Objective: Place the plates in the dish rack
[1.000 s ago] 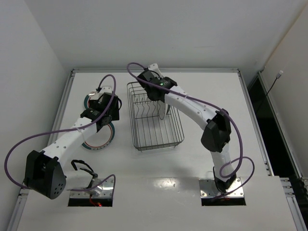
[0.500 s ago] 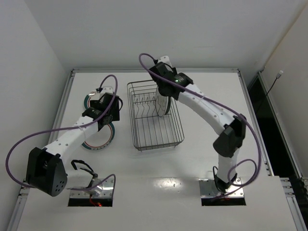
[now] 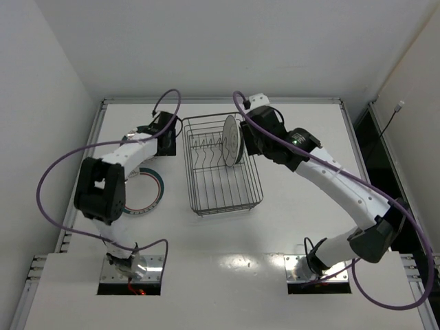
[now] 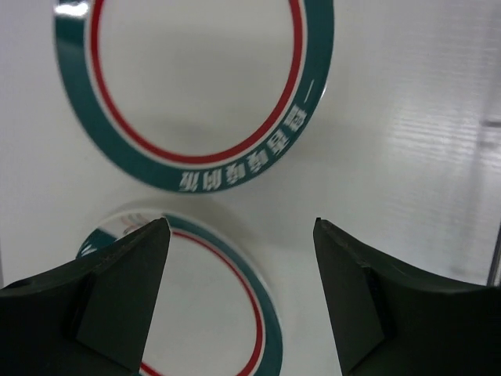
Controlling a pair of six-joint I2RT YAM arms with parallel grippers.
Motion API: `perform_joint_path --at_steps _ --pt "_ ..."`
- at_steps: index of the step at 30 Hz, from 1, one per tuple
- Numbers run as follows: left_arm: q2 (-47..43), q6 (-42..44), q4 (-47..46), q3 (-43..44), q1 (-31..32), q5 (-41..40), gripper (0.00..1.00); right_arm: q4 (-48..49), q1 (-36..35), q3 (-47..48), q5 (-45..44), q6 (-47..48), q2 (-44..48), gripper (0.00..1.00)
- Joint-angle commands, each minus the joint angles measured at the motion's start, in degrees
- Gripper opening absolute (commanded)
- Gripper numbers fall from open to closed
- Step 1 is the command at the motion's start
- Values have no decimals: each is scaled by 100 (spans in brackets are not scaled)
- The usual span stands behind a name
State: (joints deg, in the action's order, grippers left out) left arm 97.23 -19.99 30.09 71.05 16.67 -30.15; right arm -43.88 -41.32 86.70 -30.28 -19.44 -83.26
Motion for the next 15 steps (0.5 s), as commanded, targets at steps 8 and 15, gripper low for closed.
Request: perform_joint_path --at_steps 8,15 --pt "1825 390 41 1094 -375 607 70 55 176 -346 365 168 697 44" --pt "2317 390 155 1289 -559 607 59 55 282 -276 470 222 707 44"
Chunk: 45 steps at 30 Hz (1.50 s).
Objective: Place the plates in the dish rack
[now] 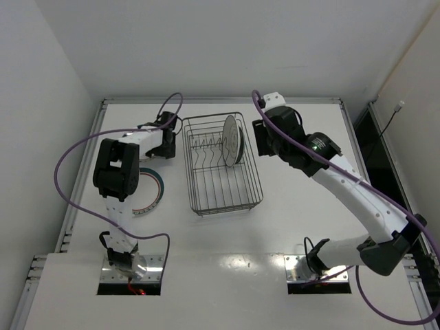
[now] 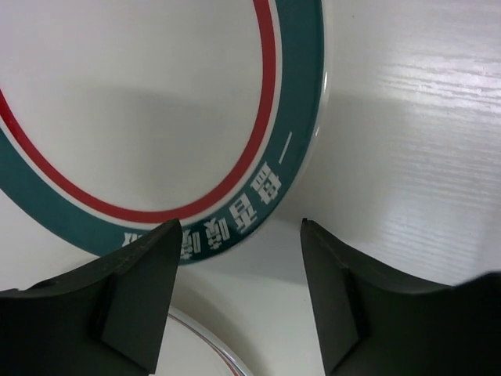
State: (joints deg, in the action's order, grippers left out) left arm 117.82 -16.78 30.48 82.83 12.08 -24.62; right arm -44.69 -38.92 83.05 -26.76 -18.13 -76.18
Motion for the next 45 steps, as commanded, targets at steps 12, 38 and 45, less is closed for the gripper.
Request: perform_joint_path --at_steps 12,38,45 --pt "593 16 485 410 -100 -271 0 30 271 458 285 143 -55 44" --pt "-3386 69 -1200 -978 -100 -967 0 -156 271 925 1056 -68 -529 45" --pt "-4687 192 -1730 -1445 -100 7 0 1292 340 -147 2384 -445 32 49"
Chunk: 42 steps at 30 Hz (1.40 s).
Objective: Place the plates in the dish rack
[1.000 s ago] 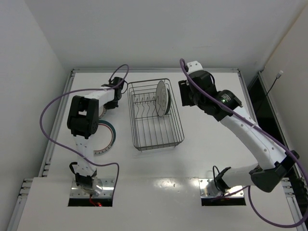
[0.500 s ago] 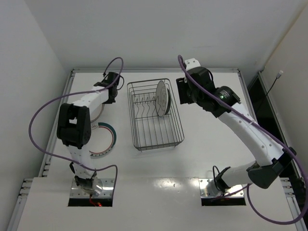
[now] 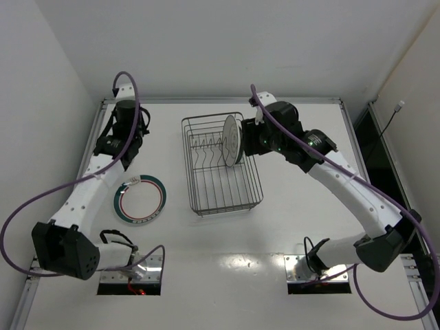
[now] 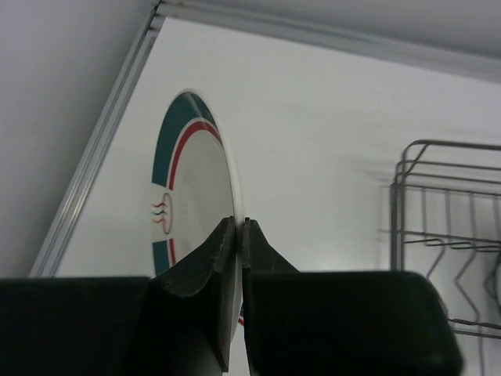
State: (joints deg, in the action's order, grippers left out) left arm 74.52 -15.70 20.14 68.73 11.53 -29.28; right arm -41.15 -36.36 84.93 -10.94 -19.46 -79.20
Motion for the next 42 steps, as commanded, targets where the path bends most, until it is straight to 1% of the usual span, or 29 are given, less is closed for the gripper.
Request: perform_joint_path --at_steps 1,2,3,4,5,6,8,10,11,14,15,17,18,20,24,27,31,34,38,42 --pt "-438 7 -696 -35 -46 632 0 1107 85 -458 952 -452 387 49" --pt "-499 -194 -696 165 -46 834 0 1257 85 -642 1101 -505 388 49" --pt "-561 -301 -696 263 -98 1262 0 1476 146 -696 1303 -506 449 50" --pt "-666 -415 -696 360 -98 1441 0 1539 147 -697 1366 -575 449 50" --pt "-667 -668 -644 613 -98 1599 0 1539 147 -697 1366 -646 449 50" --pt "-737 -801 -643 746 -98 1879 0 1539 147 -697 1419 -646 449 50" --pt "-737 -1257 -643 1027 -98 2118 0 1470 199 -697 1419 -708 449 50" --pt "-737 -1601 -765 1300 -98 2531 0 1399 199 -697 1367 -708 519 50" --pt "-737 -1977 -957 1301 -98 2645 0 1338 199 -749 1297 -708 667 50" --pt "-685 -2558 -1476 1284 -46 2962 0 1284 313 -1030 1095 -708 984 50" --pt "-632 -2961 -1687 1205 -46 3050 0 1284 314 -1092 1094 -647 1194 50" --pt "-580 -3341 -2091 854 -46 3244 0 1127 392 -1206 954 -586 1362 50" --pt "-483 -3638 -2459 687 7 3314 0 1004 462 -1206 892 -507 1476 50" --pt "-334 -3816 -2672 633 139 3314 0 890 463 -1206 831 -427 1564 50" --pt "-8 -4256 -3488 378 376 3455 0 740 577 -1311 778 -216 1776 50" --pt "159 -4467 -3718 299 639 3359 0 740 577 -1381 778 -155 1916 50" --pt "300 -4897 -3860 168 1034 3017 0 740 577 -1575 725 -154 2039 50" --pt "361 -5117 -3913 53 1202 2647 0 740 577 -1680 725 -154 2110 50" --pt "414 -5276 -3965 0 1378 2348 0 740 577 -1795 725 -154 2242 50" --pt "467 -5425 -3833 -78 1676 1848 0 687 577 -1857 725 -154 2304 50"
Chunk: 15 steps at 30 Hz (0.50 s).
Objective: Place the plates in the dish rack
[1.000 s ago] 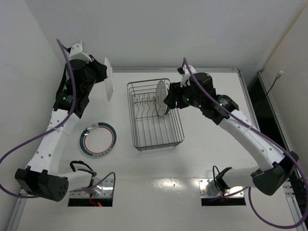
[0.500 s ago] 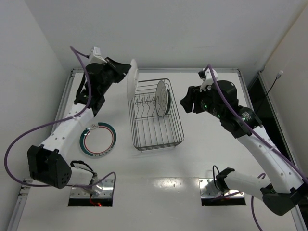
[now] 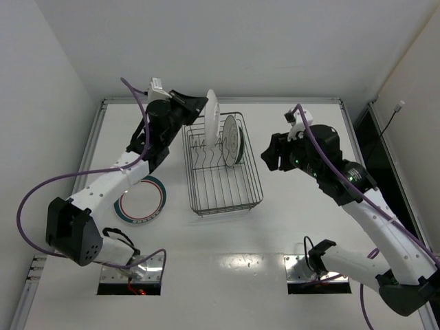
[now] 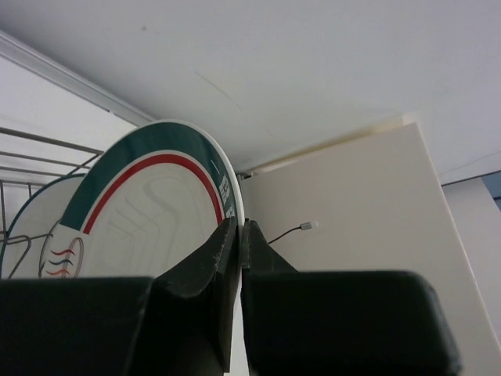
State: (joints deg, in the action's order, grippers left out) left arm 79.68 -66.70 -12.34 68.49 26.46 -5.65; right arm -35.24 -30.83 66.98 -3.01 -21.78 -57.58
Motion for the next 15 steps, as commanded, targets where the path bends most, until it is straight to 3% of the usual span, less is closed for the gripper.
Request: perform_joint_path --at_steps 1,15 --pt "-49 -379 -586 -55 184 -586 0 97 24 -62 -69 77 142 50" --pt "171 -713 -691 -283 817 -1280 0 44 24 -115 -69 77 256 50"
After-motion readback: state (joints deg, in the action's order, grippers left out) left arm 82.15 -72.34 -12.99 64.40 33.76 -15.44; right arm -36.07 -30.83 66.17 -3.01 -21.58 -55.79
